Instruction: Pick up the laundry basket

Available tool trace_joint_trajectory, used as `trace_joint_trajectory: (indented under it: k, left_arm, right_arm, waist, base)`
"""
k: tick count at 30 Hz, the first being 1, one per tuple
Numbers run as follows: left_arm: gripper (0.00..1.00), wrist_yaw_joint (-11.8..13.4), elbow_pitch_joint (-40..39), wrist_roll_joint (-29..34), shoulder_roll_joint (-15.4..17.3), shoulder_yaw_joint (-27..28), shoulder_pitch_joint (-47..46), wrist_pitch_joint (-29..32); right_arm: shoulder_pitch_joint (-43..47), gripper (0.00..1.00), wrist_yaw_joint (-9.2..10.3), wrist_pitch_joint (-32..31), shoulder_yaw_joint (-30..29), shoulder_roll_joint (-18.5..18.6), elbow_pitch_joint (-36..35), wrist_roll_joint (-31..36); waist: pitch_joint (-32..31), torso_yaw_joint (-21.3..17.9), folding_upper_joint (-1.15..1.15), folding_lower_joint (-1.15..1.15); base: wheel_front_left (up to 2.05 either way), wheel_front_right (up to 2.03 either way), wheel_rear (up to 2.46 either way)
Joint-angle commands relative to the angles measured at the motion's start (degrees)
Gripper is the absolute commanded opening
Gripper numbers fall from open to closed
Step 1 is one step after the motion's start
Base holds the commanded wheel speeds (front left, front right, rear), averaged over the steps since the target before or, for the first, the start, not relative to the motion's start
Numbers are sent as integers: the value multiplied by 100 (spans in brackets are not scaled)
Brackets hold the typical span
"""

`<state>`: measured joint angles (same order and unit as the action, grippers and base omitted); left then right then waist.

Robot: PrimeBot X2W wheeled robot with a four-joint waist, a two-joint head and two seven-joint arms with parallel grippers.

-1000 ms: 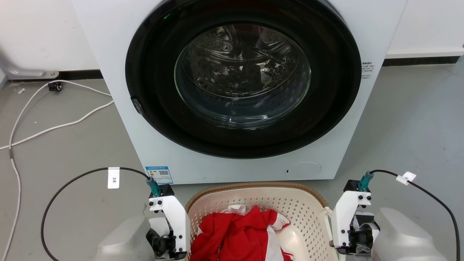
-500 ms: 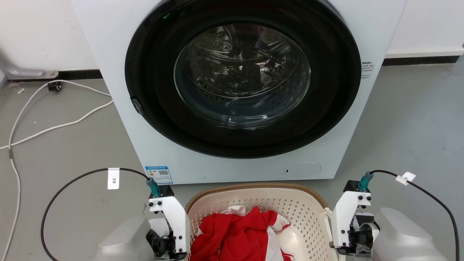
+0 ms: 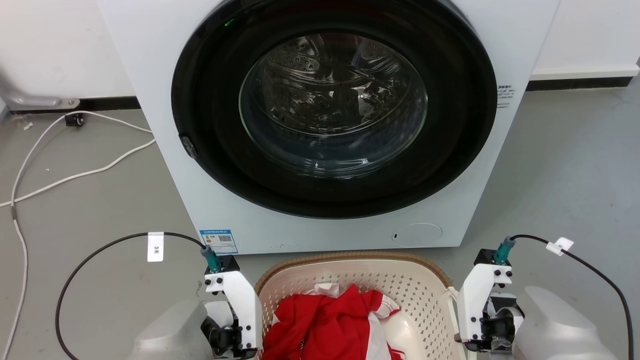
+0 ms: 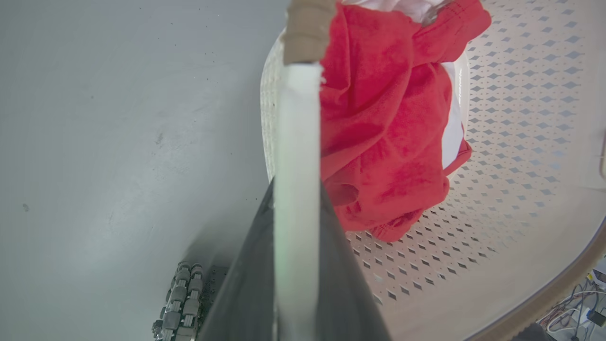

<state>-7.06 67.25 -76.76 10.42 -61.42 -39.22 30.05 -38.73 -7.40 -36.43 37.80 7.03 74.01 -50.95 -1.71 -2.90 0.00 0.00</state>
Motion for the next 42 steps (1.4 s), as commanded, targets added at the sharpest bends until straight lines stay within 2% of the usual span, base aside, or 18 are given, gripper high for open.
trace_joint_trajectory:
  k: [1, 42]
  left_arm:
    - [0, -78, -97, -49, -106, -13, 25, -18]
    - [0, -78, -119, -229, -70, -223, 31, -162]
  right_arm:
    - [30, 0, -16, -5, -27, -107, -36, -29]
    - [50, 0, -16, -78, -190, -122, -36, 117]
  waist:
    - [1, -2, 0, 0]
    - [11, -14, 0, 0]
  base:
    - [0, 0, 0]
    - [0, 0, 0]
